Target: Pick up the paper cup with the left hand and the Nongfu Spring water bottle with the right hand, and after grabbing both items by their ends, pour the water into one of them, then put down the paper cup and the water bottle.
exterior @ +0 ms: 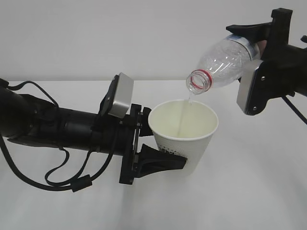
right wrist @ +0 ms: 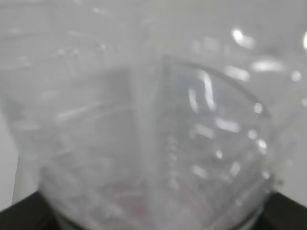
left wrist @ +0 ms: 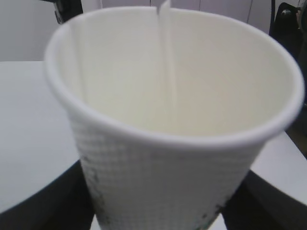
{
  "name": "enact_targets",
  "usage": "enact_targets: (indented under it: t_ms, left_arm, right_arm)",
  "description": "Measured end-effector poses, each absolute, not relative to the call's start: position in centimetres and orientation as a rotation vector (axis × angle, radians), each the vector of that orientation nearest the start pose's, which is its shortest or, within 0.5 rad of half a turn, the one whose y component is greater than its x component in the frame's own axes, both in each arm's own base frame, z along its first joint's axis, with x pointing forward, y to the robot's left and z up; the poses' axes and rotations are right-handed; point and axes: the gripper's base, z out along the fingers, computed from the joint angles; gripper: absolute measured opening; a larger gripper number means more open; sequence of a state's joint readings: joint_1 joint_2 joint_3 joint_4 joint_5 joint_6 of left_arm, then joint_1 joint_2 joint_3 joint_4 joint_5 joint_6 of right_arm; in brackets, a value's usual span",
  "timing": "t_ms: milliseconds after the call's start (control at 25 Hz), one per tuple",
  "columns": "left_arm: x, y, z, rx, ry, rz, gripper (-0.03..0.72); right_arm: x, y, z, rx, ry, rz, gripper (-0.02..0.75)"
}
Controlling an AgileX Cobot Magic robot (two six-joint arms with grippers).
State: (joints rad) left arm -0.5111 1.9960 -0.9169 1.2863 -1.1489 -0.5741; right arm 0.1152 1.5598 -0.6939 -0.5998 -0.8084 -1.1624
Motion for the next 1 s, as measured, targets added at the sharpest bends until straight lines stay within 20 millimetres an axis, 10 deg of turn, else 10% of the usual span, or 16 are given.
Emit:
enact_targets:
  t_ms: [1000]
  left_arm:
    - [26.39,-23.93,14.79,1.392,1.339,-1.142,0.531]
  right_arm:
    - [30.63,7.28,24.04,-1.471,0.829,-0.792,0.503]
